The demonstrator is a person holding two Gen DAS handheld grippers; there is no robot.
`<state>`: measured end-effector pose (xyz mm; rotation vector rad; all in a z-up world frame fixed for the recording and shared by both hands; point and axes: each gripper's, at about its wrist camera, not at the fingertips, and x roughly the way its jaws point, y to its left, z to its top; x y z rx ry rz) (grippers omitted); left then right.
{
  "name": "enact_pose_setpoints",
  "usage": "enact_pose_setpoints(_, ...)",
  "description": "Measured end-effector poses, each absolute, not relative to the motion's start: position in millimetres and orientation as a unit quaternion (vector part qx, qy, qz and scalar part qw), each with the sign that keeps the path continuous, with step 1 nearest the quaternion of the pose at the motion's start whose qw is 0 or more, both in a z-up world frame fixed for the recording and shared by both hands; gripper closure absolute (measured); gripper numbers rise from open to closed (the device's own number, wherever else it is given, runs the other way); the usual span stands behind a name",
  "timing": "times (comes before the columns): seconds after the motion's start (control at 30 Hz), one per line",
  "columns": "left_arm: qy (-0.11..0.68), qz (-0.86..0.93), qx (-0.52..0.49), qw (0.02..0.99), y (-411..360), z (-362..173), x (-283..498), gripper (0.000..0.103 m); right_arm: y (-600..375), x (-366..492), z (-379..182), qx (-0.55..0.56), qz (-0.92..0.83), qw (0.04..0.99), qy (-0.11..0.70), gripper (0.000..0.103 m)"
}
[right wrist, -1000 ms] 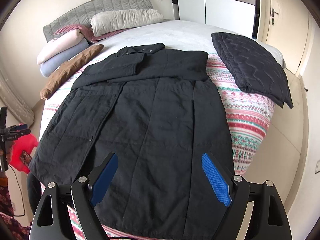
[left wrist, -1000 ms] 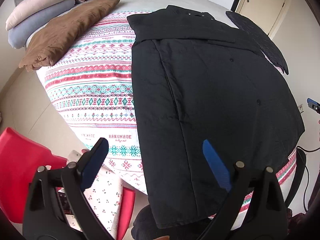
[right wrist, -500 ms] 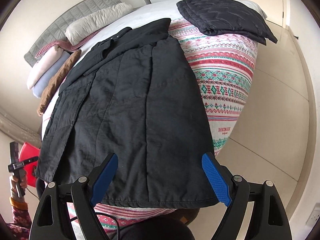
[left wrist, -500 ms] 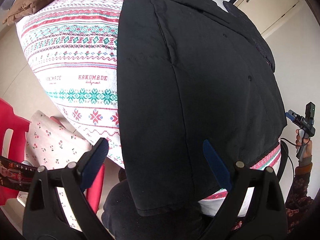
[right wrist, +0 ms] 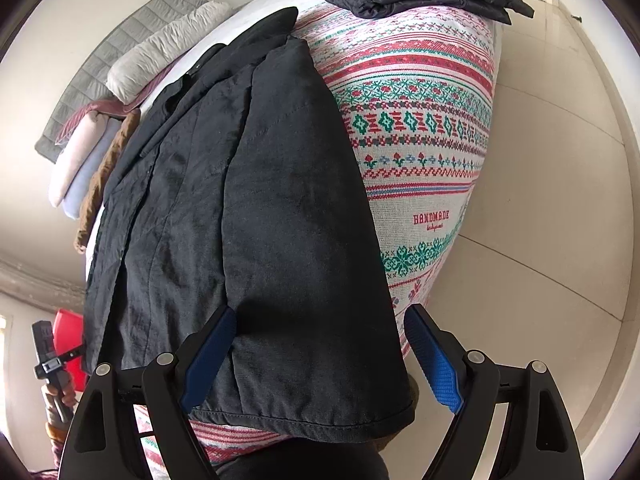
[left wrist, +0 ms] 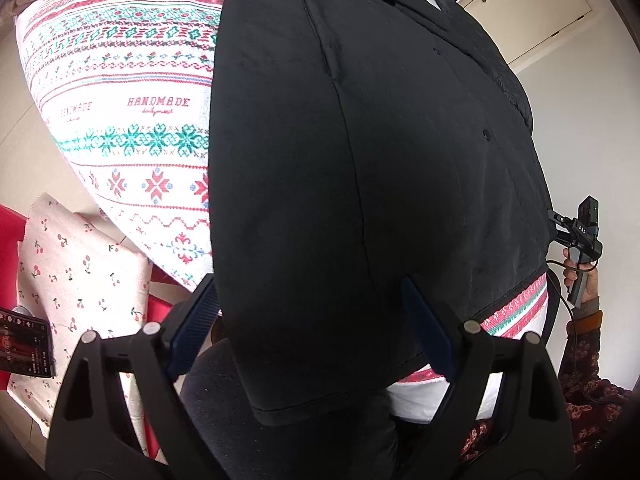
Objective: Fold large clothes
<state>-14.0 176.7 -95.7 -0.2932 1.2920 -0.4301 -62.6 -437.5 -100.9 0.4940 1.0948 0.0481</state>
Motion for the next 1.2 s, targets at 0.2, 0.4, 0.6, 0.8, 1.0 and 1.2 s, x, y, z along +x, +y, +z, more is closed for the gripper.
enact_pose_setpoints(0.2, 0.59, -0.202, -0.141, 0.769, 170, -96, -23, 0.025, -428, -64, -103, 0.248, 0.038, 0.821, 0.513, 0.017)
enact_pose_setpoints(0.4, 0.576, -0.204, -0.145, 0.778, 171, -82, -25, 0.05, -412, -66, -94, 0.227, 0.039, 0.829, 0.51, 0.036)
enact_pose_setpoints(0.6, 0.564, -0.202, -0.169, 0.782, 178, -75, -27, 0.076, -408, -71, -81, 0.243, 0.051, 0.831, 0.498, 0.077)
enact_pose_setpoints(0.8, 0.528, -0.221, -0.239, 0.784, 191, -38, -8, 0.093, -394, -66, -38, 0.238, 0.067, 0.854, 0.459, 0.093)
enact_pose_setpoints(1.0, 0.46, -0.231, -0.215, 0.83, 184, 34, 37, 0.094, -373, -33, 39, 0.197, 0.089, 0.891, 0.399, 0.094)
enact_pose_setpoints(1.2, 0.415, -0.202, -0.184, 0.868, 178, 93, 119, 0.094, -376, 27, 94, 0.178, 0.071, 0.914, 0.357, 0.094)
